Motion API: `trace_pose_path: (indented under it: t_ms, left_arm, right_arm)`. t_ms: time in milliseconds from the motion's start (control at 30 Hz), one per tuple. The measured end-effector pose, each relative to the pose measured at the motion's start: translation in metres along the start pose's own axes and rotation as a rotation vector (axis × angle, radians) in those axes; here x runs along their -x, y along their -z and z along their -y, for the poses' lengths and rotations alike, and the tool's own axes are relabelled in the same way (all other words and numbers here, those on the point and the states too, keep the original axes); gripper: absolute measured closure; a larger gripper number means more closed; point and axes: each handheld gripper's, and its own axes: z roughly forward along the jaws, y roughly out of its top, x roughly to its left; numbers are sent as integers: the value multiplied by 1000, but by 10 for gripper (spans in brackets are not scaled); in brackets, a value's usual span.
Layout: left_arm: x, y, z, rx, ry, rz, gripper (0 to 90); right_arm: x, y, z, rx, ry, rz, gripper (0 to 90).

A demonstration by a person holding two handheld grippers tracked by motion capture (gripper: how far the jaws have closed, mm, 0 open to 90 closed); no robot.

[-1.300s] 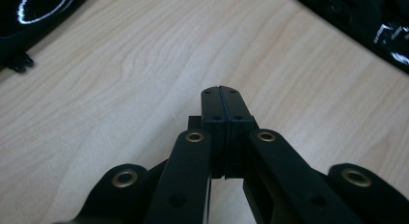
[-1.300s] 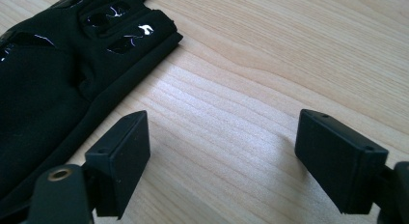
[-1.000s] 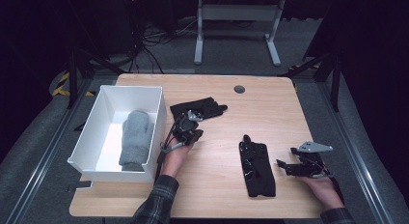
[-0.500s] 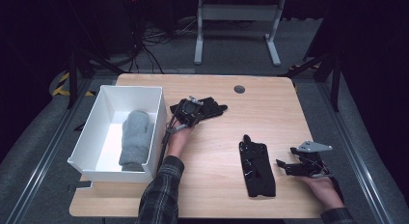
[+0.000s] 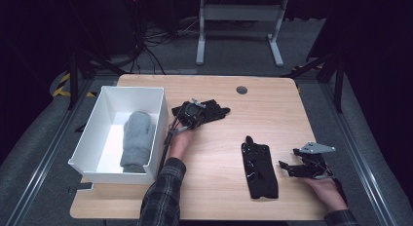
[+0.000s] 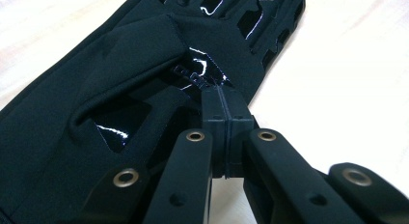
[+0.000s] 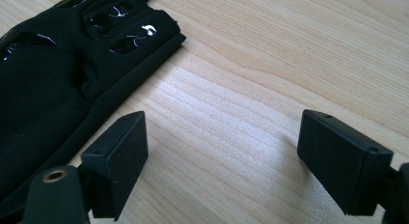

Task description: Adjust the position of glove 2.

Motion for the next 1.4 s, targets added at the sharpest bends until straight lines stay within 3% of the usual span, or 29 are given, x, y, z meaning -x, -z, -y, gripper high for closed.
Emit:
trace_pose_path:
  t_ms: [200,567,933,1100,1267,1400]
  left_arm:
    - [12,7,9,-1,-12,28,900]
    - [49,17,25,2,-49,121,900]
    - [76,25,35,-4,-77,162,900]
    - [69,36,28,22,-74,147,900]
    - [49,44,16,48,-53,93,900]
    - [30,42,8,38,-20,55,900]
  right_arm:
    - [0,0,0,0,0,-1,186]
    - [0,0,0,2,2,-2,186]
    - [0,0,0,2,2,-3,186]
    - [0,0,0,2,2,-3,186]
    - [0,0,0,2,3,-3,186]
    - [0,0,0,1,3,-2,186]
